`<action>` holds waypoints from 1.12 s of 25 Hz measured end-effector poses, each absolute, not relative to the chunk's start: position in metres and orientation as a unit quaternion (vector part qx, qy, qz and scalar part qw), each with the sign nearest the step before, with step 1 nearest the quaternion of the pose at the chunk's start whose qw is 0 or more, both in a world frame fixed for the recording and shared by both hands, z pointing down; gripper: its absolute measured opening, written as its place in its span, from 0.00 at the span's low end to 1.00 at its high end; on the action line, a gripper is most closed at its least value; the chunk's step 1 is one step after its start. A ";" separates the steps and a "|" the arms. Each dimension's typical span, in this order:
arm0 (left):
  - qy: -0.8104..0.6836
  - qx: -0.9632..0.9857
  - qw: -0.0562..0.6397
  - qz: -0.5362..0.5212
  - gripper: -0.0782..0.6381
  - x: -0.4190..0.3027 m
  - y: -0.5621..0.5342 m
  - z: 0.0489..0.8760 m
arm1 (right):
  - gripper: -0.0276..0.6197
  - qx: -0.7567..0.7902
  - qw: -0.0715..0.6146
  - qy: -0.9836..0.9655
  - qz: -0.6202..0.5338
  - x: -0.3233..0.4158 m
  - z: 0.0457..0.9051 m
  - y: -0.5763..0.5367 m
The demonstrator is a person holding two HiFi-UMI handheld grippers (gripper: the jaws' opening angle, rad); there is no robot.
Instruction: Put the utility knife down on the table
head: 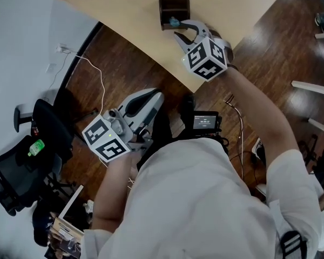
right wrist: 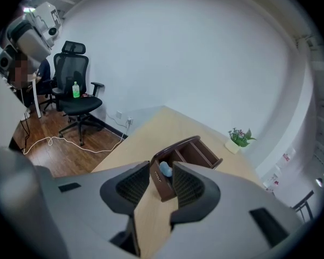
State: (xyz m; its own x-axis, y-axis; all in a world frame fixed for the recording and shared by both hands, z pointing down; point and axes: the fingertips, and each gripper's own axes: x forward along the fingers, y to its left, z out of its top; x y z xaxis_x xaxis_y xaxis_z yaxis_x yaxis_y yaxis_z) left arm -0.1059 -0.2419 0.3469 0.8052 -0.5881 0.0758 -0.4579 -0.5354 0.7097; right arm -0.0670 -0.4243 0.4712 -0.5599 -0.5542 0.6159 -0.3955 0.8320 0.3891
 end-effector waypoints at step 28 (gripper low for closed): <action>-0.243 0.897 0.361 -0.082 0.11 -0.090 -0.243 0.313 | 0.22 0.326 0.375 -0.867 -0.044 -0.028 0.405 -0.360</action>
